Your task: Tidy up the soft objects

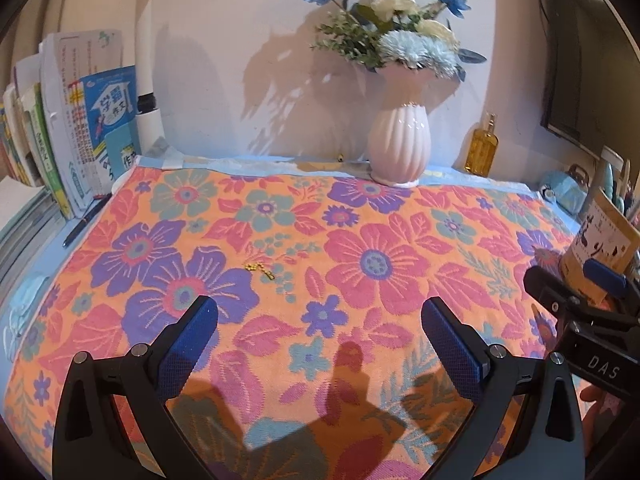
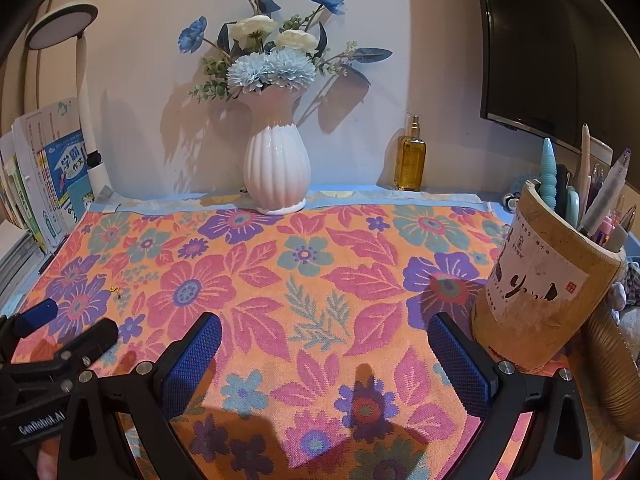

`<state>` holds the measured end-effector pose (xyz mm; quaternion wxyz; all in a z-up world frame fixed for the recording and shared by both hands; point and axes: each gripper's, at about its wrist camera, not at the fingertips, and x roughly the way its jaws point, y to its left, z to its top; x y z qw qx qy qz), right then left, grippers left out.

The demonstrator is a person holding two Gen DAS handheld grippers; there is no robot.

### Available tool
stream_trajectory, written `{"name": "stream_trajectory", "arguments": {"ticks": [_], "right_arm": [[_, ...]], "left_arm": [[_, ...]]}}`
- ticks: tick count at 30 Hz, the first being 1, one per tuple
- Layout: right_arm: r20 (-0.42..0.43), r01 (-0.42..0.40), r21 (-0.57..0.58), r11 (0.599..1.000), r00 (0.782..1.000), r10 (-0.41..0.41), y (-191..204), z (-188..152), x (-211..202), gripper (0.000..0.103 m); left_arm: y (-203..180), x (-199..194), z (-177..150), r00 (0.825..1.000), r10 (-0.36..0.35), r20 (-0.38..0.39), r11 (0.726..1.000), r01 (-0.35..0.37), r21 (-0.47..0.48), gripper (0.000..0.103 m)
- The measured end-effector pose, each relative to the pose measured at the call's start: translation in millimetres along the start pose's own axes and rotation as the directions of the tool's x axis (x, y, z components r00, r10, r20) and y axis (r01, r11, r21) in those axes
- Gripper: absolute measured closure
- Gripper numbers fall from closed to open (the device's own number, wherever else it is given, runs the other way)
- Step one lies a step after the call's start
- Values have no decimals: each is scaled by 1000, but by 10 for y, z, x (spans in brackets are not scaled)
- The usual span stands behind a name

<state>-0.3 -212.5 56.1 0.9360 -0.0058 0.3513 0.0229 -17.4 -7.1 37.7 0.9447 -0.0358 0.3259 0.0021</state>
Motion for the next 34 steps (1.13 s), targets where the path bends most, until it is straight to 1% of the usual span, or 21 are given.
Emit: {"name": "stream_trajectory", "arguments": {"ticks": [19,28,31,34], "right_arm": [[-5,6,-23,1000,1000,-6,30,0,18,0],[-5,8,-22,1000,1000,-8,38,1,17,0],[-6,9,-21,1000,1000,-9,40,1,17,0],[-6,9,-22,1000,1000,-9,41,1,19,0]], "left_arm": [[-41,19,-8,1000,-1,-8,1000,1,21,1],[-62,-24,-15,1000,3,14,1000,-3,27,1],[-56,-38,-12,1000,-10,22,1000,10,27,1],[-56,-30,-9,1000,-4,17,1000,4,26,1]]}}
